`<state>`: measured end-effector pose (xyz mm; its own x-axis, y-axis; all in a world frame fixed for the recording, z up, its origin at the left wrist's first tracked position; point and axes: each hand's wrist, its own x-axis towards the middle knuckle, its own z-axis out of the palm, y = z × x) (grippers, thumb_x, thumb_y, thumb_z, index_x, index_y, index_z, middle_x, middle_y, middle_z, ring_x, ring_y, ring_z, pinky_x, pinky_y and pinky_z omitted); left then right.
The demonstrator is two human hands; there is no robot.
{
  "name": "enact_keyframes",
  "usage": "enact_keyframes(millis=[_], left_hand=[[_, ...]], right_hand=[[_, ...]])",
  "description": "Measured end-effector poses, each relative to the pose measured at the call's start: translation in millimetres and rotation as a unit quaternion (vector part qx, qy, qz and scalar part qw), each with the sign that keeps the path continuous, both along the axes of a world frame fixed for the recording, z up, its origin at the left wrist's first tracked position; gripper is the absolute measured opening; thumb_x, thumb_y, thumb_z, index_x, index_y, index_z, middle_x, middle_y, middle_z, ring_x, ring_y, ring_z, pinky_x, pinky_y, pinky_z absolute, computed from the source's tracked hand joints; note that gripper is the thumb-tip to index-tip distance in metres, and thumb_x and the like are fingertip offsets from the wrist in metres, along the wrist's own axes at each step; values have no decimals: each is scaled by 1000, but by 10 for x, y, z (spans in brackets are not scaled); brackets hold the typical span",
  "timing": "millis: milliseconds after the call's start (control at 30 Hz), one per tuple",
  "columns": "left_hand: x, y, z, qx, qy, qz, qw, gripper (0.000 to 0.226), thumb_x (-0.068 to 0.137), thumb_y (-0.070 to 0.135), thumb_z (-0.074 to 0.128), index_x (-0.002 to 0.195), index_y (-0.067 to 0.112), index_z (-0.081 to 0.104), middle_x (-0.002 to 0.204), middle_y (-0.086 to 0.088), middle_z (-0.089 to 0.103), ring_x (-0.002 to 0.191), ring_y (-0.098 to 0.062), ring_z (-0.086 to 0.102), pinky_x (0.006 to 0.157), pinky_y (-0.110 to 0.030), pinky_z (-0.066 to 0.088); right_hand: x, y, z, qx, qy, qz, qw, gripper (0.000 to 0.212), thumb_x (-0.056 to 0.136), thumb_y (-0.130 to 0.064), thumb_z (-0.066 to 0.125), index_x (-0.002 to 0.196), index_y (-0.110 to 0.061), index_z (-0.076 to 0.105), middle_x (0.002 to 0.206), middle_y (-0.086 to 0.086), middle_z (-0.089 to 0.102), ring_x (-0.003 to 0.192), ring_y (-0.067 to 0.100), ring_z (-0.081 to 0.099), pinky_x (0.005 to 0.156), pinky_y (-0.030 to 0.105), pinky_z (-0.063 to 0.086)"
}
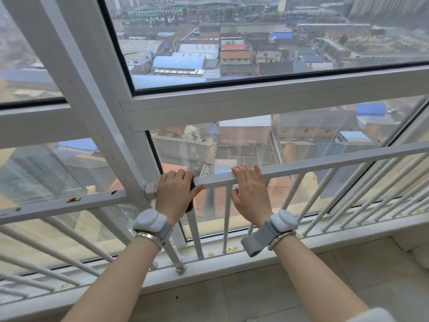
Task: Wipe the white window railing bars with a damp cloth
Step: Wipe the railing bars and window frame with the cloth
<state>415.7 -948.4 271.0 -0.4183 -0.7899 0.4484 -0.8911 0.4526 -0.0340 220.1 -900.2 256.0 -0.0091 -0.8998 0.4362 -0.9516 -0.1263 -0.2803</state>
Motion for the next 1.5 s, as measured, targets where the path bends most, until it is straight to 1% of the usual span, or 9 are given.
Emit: enact_keyframes(millis=[400, 700, 867, 1000, 1100, 1233, 1300, 1367, 1500], left_hand=[[202, 20, 15, 12, -13, -29, 999, 49, 86, 54, 34, 106, 20, 62, 90, 1, 66, 82, -24, 62, 76, -33, 47], [395, 108, 74, 86, 157, -101, 979, 45, 83, 17, 32, 122, 9, 54, 115, -9, 61, 106, -27, 54, 99, -34, 35], [112, 314, 408, 182, 460, -138, 858, 35, 90, 15, 37, 123, 24, 46, 115, 10, 57, 100, -2, 54, 87, -12, 39], [-200, 390, 552, 295, 647, -198, 674, 37, 89, 14, 35, 123, 26, 45, 129, 0, 51, 119, -12, 50, 100, -25, 40], [-282, 413, 551, 329, 645, -217, 654, 42, 93, 23, 29, 134, 23, 38, 140, 4, 42, 129, -7, 39, 106, -20, 32], [20, 469, 383, 262, 556, -155, 774, 42, 96, 32, 33, 136, 23, 40, 138, 10, 45, 128, -1, 39, 104, -18, 31], [270, 535, 273, 199, 533, -93, 817, 33, 93, 27, 41, 125, 25, 49, 124, 13, 56, 117, 0, 49, 98, -18, 37], [502, 624, 196, 171, 539, -49, 823, 23, 90, 22, 46, 110, 29, 56, 107, 13, 64, 101, -1, 59, 89, -17, 44], [827, 727, 114, 121, 546, 32, 828, 20, 90, 11, 56, 90, 32, 56, 82, 9, 66, 78, -6, 63, 72, -13, 47]], right_hand=[[36, -39, -110, -27, -15, -14, 999, 56, 74, -21, 32, 123, -4, 53, 123, 10, 57, 124, 29, 46, 115, 41, 11], [420, 60, -121, -64, -64, 73, 993, 51, 79, -15, 36, 126, -3, 52, 133, 13, 51, 132, 24, 32, 115, 37, 15], [608, 99, 88, -28, -259, 134, 956, 38, 91, -27, 40, 125, -17, 54, 123, 0, 57, 118, 15, 47, 101, 41, 38], [626, 94, 408, 85, -529, 209, 818, 41, 95, -32, 35, 135, -25, 42, 138, -2, 46, 128, 7, 42, 109, 32, 33], [645, 85, 501, 137, -657, 226, 706, 50, 89, -30, 46, 139, -22, 39, 138, 3, 49, 126, 14, 48, 104, 33, 40], [634, -55, 525, 29, -515, 98, 851, 51, 78, -20, 54, 129, -17, 52, 131, 0, 50, 121, 17, 48, 105, 26, 38], [673, -149, 473, 46, -355, 104, 928, 52, 81, -22, 55, 131, -9, 51, 133, -1, 46, 125, 19, 41, 104, 13, 27], [804, -205, 331, 61, -103, 107, 987, 55, 83, -37, 55, 131, -9, 51, 134, 3, 49, 125, 26, 36, 107, 25, 19], [998, -280, 197, 57, 82, 146, 984, 57, 82, -42, 63, 125, -7, 50, 120, 9, 55, 114, 32, 47, 103, 41, 26]])
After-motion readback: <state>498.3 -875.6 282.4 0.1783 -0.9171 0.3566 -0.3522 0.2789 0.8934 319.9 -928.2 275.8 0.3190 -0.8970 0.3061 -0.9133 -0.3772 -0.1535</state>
